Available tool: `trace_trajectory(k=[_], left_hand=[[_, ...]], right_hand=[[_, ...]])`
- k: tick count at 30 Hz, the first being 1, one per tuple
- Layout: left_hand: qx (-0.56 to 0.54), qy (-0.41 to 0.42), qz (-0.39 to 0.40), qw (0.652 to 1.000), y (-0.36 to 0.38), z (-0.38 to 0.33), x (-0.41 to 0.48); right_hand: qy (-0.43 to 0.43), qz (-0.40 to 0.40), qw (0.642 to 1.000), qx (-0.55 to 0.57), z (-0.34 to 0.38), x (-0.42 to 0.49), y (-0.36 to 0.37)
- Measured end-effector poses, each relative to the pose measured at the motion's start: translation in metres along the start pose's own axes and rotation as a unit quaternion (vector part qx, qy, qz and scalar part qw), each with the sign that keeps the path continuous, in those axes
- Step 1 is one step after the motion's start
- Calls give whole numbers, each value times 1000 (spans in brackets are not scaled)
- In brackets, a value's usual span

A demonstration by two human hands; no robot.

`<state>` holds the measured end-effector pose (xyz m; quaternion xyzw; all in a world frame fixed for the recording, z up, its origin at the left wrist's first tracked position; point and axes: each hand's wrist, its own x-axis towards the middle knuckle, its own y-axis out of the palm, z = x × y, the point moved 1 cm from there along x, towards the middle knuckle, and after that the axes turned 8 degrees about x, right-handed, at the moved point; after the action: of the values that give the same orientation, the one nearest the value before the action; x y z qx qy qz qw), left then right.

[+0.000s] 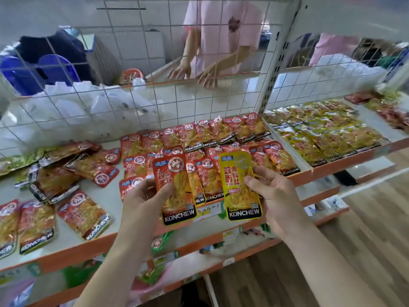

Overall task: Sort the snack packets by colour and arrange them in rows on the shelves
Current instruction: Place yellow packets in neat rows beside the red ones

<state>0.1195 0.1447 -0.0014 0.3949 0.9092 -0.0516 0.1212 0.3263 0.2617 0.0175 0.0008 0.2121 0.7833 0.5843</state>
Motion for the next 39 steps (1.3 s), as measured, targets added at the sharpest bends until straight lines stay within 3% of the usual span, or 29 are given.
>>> trace_trajectory(k=[14,21,32,39], left_hand=[[89,49,-28,994,15,-29,89],[118,49,-33,991,27,-24,123],[233,6,-107,967,41,-29,178],[298,-7,-95,950,54,-21,202]], right_hand=[[-30,7,999,-15,22,82,13],[-32,60,996,-49,24,124,21],[19,121,989,-87,18,185,28],[30,129,986,-104,16,204,21]])
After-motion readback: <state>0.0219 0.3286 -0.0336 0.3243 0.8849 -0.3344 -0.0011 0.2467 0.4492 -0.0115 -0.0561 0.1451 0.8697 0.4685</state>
